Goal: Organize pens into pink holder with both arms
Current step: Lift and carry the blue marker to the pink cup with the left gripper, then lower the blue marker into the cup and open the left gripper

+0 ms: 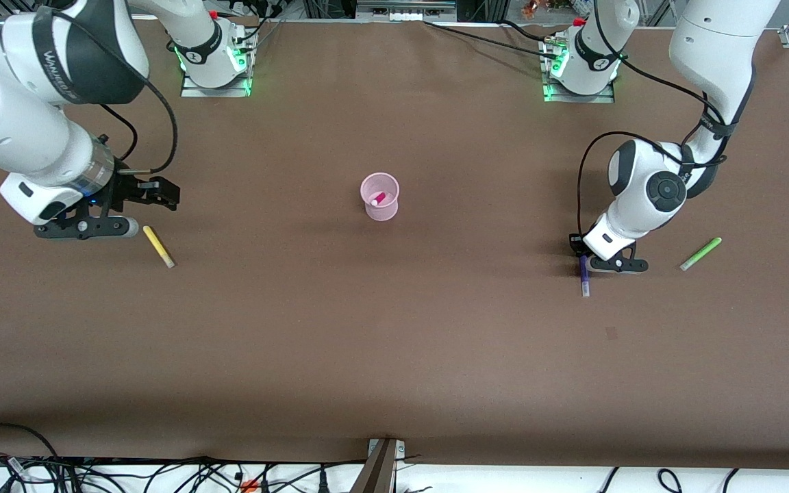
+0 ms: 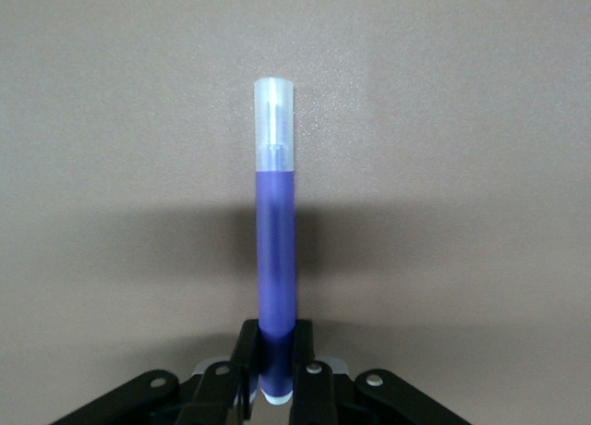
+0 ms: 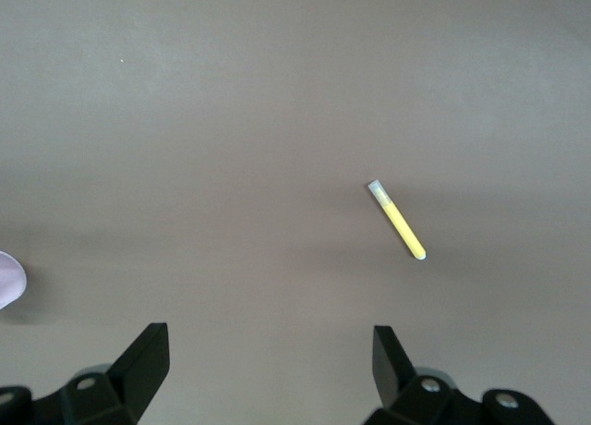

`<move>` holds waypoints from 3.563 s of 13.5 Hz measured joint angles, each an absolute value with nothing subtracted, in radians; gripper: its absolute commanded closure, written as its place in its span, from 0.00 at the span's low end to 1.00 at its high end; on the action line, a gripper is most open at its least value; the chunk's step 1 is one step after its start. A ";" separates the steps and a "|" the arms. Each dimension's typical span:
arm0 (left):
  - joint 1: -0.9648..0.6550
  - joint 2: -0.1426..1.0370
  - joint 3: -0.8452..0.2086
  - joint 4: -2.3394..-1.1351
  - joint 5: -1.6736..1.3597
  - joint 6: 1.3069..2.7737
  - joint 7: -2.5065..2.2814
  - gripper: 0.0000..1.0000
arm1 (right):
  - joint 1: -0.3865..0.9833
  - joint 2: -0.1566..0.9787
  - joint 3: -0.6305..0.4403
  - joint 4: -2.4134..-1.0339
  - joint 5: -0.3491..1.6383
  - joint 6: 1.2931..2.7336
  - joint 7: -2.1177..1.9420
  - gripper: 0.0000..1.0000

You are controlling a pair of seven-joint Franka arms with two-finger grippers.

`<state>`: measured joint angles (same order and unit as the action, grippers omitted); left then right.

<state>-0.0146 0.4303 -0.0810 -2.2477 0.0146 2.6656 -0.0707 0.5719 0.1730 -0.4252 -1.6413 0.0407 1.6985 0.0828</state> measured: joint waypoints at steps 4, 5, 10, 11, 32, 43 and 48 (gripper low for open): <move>-0.014 0.421 -0.127 -2.197 -0.087 2.507 -0.125 1.00 | 0.266 0.151 -0.119 -1.641 0.025 1.705 0.081 0.02; -0.015 0.415 -0.141 -2.160 -0.147 2.406 -0.139 1.00 | 0.191 0.151 -0.040 -1.642 0.010 1.709 0.081 0.02; -0.040 0.410 -0.190 -1.905 -0.386 1.950 -0.408 1.00 | 0.115 0.150 0.029 -1.692 0.002 1.785 0.071 0.01; -0.051 0.410 -0.213 -1.891 -0.458 1.921 -0.500 1.00 | 0.114 0.149 0.029 -1.716 0.002 1.814 0.071 0.01; -0.265 0.553 -0.326 -1.896 -1.473 1.894 -0.600 1.00 | 0.163 0.223 0.023 -1.768 0.001 1.909 0.156 0.01; -0.283 0.653 -0.324 -1.890 -1.476 1.942 -0.483 0.31 | 0.158 0.154 -0.075 -1.762 -0.005 1.909 0.148 0.01; -0.269 0.658 -0.321 -1.872 -1.476 1.942 -0.478 0.00 | 0.158 0.144 -0.080 -1.762 -0.005 1.908 0.144 0.01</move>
<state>-0.2692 0.6580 -0.3214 -1.8719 -1.4764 1.9417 -0.4784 0.1577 0.1445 -0.0803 -1.7620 -0.0052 1.9081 0.1444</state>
